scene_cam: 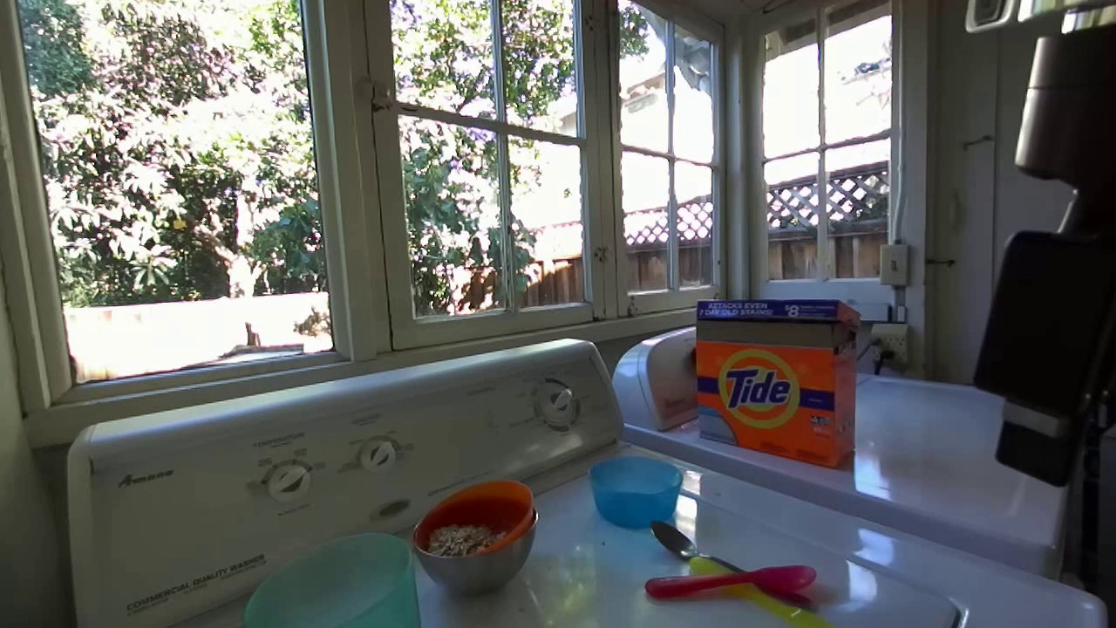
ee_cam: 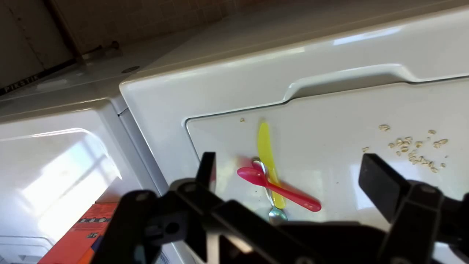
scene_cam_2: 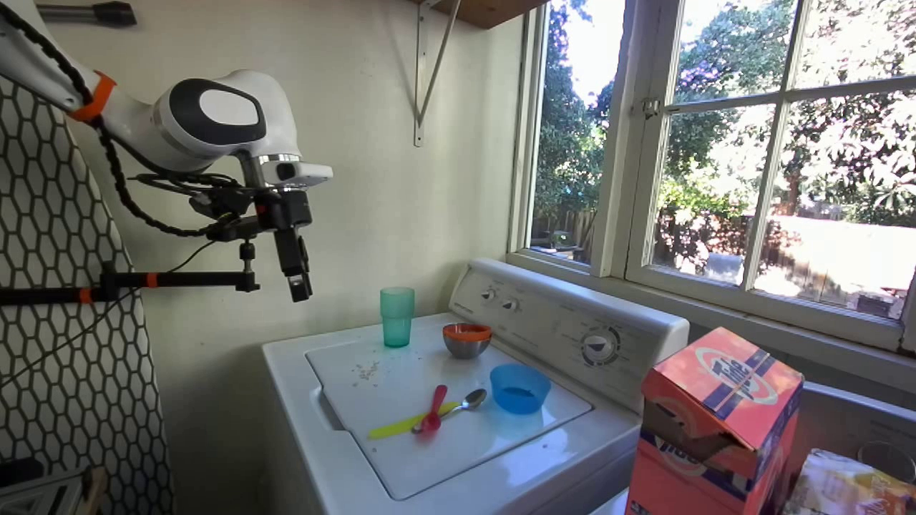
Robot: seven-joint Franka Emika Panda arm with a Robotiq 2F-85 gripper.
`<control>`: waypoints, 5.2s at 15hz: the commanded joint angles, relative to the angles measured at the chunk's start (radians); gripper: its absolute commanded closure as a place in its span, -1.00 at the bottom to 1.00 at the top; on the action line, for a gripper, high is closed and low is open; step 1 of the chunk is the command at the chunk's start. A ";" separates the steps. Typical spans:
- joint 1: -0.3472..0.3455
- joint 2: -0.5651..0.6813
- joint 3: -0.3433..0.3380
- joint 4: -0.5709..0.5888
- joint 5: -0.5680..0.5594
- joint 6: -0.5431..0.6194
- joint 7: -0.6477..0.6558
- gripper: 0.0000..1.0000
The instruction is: Open the lid of the box, then put the silver bowl in the blue bowl and move the bowls to the left
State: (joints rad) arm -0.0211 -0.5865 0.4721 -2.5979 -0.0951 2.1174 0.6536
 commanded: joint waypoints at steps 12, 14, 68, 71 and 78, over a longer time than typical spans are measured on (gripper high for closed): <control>-0.047 -0.006 -0.096 0.023 -0.170 -0.032 0.061 -1.00; -0.086 0.002 -0.153 0.049 -0.209 -0.049 0.063 -1.00; -0.143 0.823 -0.654 0.965 -0.435 0.047 -0.682 -1.00; -0.126 0.866 -0.661 1.000 -0.515 0.027 -0.679 -1.00; -0.096 0.992 -0.651 1.090 -0.528 0.024 -0.703 -1.00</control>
State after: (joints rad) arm -0.1342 0.3363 -0.1673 -1.5799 -0.5988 2.1659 -0.0501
